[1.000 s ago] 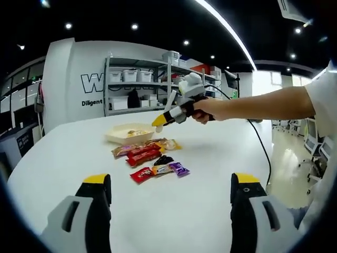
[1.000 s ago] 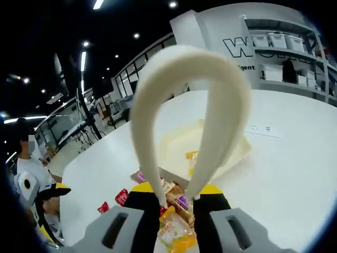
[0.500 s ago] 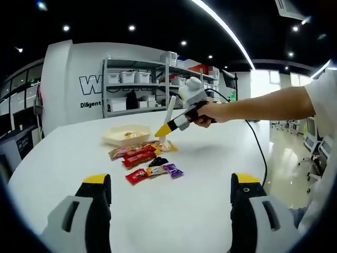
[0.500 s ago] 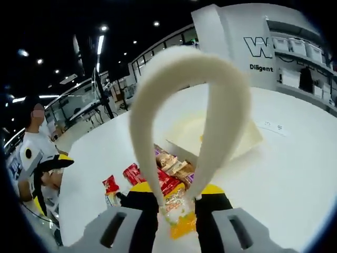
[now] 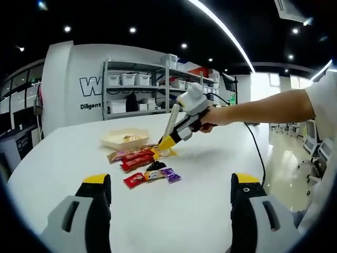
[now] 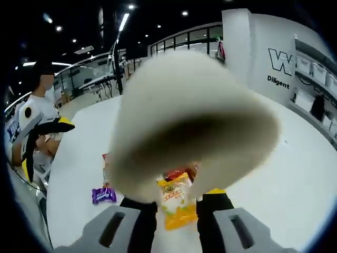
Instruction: Place the target food into the container with the food tongs after gripping and lifting it, then release it inside without dropping or visibly crushing the food.
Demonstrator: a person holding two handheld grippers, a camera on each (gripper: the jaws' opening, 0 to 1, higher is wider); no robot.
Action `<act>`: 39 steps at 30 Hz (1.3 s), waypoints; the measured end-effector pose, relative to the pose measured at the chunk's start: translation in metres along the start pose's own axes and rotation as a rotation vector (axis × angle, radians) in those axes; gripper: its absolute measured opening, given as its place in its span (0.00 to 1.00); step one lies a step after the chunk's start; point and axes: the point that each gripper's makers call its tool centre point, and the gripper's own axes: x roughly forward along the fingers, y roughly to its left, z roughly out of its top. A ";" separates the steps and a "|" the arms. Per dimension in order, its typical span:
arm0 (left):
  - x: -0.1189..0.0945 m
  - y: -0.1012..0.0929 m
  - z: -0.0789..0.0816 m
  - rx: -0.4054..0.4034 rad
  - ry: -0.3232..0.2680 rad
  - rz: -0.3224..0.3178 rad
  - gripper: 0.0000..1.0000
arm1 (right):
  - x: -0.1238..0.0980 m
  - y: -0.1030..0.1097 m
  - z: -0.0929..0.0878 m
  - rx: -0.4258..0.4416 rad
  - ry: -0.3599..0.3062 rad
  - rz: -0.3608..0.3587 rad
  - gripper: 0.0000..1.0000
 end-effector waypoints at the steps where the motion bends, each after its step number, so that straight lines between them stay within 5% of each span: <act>1: 0.000 0.000 0.001 -0.001 -0.001 0.000 0.92 | 0.001 0.000 0.000 -0.005 0.009 -0.004 0.22; 11: -0.005 0.003 0.001 -0.007 -0.006 0.010 0.92 | 0.002 -0.003 -0.002 0.071 0.039 -0.022 0.16; 13: -0.006 0.004 0.001 -0.007 -0.010 0.015 0.92 | 0.001 -0.001 -0.004 0.151 0.041 -0.028 0.14; 15: -0.008 0.006 0.004 -0.004 -0.026 0.020 0.91 | -0.001 -0.005 -0.003 0.260 0.004 -0.075 0.10; 17: -0.009 0.007 0.007 -0.010 -0.040 0.023 0.91 | -0.002 -0.012 0.000 0.257 -0.013 -0.115 0.09; 24: -0.010 0.007 0.006 0.001 -0.033 0.015 0.91 | -0.024 -0.012 0.018 0.386 -0.118 -0.102 0.10; 32: -0.010 0.011 0.001 -0.008 -0.026 0.019 0.91 | -0.048 -0.027 0.046 0.369 -0.169 -0.153 0.11; 39: -0.009 0.011 -0.006 -0.016 0.000 0.019 0.96 | -0.046 -0.032 0.068 0.373 -0.203 -0.159 0.11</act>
